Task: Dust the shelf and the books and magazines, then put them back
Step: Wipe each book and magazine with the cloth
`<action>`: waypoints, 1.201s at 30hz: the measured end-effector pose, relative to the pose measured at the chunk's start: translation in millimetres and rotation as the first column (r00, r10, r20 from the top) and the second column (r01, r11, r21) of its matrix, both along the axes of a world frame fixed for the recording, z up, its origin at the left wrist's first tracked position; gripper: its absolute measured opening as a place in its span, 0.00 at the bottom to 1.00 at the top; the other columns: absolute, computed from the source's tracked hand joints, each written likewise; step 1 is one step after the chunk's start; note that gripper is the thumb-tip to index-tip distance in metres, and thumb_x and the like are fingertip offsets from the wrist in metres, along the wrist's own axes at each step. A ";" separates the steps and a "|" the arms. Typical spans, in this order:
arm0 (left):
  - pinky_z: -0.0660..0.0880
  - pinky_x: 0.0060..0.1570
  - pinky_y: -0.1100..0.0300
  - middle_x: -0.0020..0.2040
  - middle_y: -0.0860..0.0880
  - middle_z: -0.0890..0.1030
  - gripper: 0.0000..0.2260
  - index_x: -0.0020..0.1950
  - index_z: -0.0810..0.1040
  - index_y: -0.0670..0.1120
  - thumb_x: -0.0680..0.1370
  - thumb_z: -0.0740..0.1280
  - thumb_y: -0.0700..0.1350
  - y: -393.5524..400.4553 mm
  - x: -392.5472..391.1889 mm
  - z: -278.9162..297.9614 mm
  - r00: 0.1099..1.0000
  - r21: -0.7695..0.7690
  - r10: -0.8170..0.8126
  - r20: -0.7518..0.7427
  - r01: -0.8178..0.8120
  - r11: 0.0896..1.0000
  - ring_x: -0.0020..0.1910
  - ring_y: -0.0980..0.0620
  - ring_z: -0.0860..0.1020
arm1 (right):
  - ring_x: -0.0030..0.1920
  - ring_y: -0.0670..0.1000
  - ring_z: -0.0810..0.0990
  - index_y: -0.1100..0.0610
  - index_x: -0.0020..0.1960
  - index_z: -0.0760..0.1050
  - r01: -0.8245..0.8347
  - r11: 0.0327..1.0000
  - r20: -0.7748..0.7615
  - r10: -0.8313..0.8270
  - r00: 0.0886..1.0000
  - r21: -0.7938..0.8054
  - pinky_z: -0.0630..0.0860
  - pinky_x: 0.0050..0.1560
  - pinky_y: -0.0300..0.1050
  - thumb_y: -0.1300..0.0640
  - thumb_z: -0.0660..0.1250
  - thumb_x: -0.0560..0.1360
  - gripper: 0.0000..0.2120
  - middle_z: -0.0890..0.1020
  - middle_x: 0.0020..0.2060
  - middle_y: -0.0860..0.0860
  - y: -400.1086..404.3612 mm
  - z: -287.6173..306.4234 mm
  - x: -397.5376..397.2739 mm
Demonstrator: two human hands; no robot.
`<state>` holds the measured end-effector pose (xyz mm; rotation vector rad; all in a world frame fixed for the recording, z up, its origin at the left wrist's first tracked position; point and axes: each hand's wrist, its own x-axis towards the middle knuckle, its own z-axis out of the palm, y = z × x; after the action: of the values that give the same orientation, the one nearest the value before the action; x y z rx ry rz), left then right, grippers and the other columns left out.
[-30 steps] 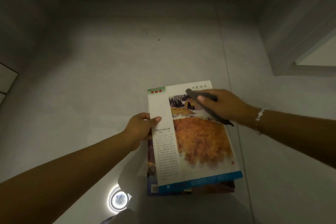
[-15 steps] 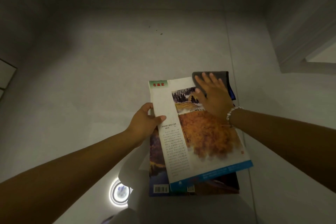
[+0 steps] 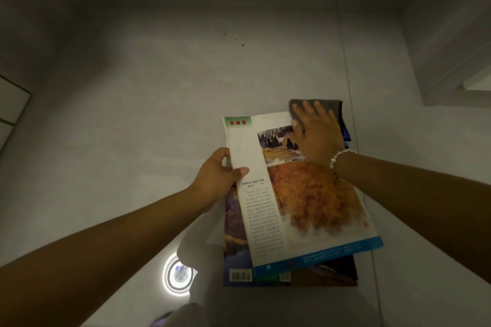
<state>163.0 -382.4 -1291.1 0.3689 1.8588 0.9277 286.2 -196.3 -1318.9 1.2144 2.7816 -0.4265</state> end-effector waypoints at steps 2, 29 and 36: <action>0.80 0.48 0.48 0.57 0.44 0.81 0.16 0.61 0.69 0.46 0.76 0.68 0.40 1.0 -0.2 -0.8 1.000 -0.003 0.000 0.004 0.000 1.000 0.50 0.45 0.82 | 0.77 0.54 0.47 0.51 0.77 0.51 0.037 0.999 0.047 -0.037 0.998 -0.005 0.41 0.74 0.51 0.49 0.45 0.83 0.24 0.53 0.77 0.52 -5.9 -0.1 -6.9; 0.80 0.49 0.47 0.56 0.41 0.81 0.17 0.64 0.70 0.45 0.76 0.68 0.38 -4.8 -6.4 -8.0 0.971 0.053 0.093 0.222 -0.107 0.993 0.50 0.44 0.83 | 0.76 0.47 0.38 0.46 0.77 0.46 -0.446 0.889 -0.041 0.445 0.895 -0.100 0.31 0.71 0.44 0.44 0.38 0.79 0.27 0.46 0.77 0.45 -48.9 7.4 -13.9; 0.81 0.48 0.51 0.54 0.39 0.81 0.16 0.64 0.72 0.45 0.78 0.60 0.32 -10.8 -20.9 -4.4 0.841 0.095 0.047 0.539 -0.115 0.989 0.49 0.43 0.83 | 0.75 0.46 0.37 0.45 0.77 0.49 -0.583 0.798 -0.107 0.573 0.813 -0.153 0.31 0.72 0.43 0.44 0.40 0.80 0.25 0.48 0.76 0.45 -68.2 10.6 -6.9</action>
<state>142.1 -393.2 -1295.5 0.0840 1.3101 1.0790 279.3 -264.5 -1308.3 0.2721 2.8822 -0.6315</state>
